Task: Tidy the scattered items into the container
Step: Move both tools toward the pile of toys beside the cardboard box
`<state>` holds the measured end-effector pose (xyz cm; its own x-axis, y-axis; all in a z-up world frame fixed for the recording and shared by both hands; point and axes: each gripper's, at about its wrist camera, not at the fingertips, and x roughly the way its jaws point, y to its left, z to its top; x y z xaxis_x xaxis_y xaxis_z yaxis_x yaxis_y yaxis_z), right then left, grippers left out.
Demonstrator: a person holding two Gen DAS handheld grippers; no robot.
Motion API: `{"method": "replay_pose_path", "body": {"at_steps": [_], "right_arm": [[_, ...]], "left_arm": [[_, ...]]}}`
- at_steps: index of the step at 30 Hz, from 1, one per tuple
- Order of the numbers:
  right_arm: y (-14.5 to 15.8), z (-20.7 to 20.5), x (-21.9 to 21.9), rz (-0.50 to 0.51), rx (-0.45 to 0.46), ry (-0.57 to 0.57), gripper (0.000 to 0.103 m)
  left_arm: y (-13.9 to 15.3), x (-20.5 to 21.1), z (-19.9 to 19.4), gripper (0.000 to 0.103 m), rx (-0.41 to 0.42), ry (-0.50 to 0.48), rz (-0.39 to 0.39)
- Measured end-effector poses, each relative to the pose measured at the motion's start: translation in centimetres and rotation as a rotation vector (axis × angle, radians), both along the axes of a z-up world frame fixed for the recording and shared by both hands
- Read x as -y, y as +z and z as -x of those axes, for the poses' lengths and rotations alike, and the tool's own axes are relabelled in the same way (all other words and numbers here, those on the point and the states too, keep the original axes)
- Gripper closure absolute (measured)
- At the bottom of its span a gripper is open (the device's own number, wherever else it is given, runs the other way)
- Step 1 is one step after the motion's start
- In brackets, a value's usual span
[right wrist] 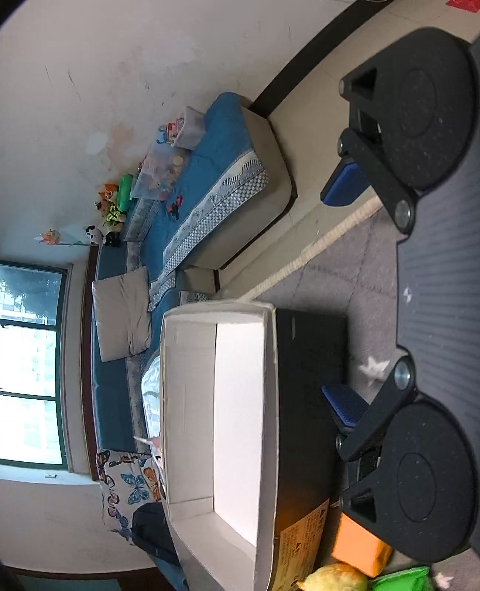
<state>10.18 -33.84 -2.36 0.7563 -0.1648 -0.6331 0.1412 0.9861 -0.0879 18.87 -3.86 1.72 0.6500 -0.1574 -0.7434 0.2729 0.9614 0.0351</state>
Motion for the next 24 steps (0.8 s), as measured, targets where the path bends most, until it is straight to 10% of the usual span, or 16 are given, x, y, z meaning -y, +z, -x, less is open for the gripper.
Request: {"method": "replay_pose_path", "body": {"at_steps": [11, 24], "right_arm": [[0.1, 1.0, -2.7, -0.028, 0.002, 0.081, 0.0], [2.1, 8.9, -11.9, -0.13, 0.029, 0.559, 0.0]], "left_arm": [[0.4, -2.4, -0.6, 0.06, 0.015, 0.004, -0.001], [0.5, -9.0, 3.6, 0.061, 0.028, 0.087, -0.03]]}}
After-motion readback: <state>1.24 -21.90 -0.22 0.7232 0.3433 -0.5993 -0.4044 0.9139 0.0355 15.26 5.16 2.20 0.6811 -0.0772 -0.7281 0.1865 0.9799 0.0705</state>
